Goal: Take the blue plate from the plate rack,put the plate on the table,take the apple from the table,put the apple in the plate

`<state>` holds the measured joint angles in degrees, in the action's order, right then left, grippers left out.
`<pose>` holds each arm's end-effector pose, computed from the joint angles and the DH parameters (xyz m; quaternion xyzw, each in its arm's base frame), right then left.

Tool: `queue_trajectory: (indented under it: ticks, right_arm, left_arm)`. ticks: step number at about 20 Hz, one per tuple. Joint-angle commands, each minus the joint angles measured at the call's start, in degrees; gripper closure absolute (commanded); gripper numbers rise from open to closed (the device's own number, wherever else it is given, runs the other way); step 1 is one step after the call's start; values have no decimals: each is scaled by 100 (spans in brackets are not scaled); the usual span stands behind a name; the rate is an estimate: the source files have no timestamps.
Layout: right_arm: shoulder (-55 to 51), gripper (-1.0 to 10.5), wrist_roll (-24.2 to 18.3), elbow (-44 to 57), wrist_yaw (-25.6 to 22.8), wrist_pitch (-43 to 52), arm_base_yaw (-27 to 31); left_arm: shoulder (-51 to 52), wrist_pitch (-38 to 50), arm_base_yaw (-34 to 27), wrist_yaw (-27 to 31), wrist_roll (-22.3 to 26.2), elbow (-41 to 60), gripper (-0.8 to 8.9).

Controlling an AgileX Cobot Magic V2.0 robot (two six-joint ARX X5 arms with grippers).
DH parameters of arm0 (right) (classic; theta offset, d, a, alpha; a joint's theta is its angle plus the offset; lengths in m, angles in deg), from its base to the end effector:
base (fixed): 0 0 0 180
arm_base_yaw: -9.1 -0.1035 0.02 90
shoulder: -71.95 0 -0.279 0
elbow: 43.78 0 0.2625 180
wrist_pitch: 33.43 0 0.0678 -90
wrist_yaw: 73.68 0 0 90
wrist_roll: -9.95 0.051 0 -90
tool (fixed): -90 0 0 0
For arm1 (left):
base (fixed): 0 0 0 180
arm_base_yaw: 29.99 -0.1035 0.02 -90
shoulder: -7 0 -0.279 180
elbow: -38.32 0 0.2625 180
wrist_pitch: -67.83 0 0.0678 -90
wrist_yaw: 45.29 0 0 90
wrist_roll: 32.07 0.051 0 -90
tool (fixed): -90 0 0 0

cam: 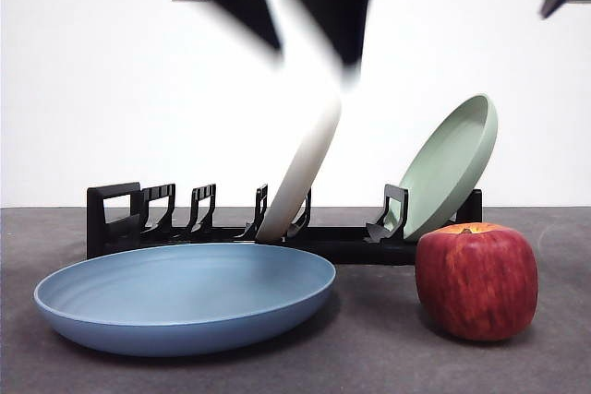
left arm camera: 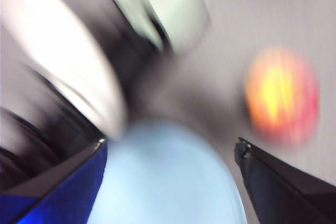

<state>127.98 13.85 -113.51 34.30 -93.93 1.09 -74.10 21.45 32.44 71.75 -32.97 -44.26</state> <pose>0.1946 0.0433 0.3123 0.0649 0.4024 0.1928 0.8926 0.1684 -0.2724 0.3060 0.2619 0.2735 -0.2788 0.8826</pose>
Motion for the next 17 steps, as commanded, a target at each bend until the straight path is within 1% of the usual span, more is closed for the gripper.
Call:
queue_trajectory:
  ticks: [1, 3, 4, 6, 8, 9, 12, 17]
  right_arm:
    - [138, 408, -98, -15, -26, 0, -422]
    - [326, 408, -96, -15, -168, 7, -874]
    - [444, 408, -96, -15, -411, 7, -1126]
    - [785, 408, -96, -15, -1067, 7, -1703]
    - [1167, 408, -92, -15, -1515, 20, -2157]
    - [1346, 408, -92, -15, -1648, 39, -2323]
    - [2024, 408, -94, -15, -1853, 184, -2747]
    - [3099, 409, -39, -13, -1836, 229, -2914]
  left_arm:
    - [358, -142, -116, 326, 197, -831, 404]
    - [520, -433, -282, 608, 415, -1757, 404]
    - [549, -625, -365, 763, 498, -2258, 404]
    - [557, -1010, -546, 1104, 586, -3272, 404]
    - [557, -1213, -730, 1204, 734, -3991, 404]
    - [557, -1292, -811, 1202, 739, -4212, 404]
    - [557, -1746, -1091, 1209, 741, -4631, 404]
    - [538, -2481, -1462, 1331, 686, -4634, 404]
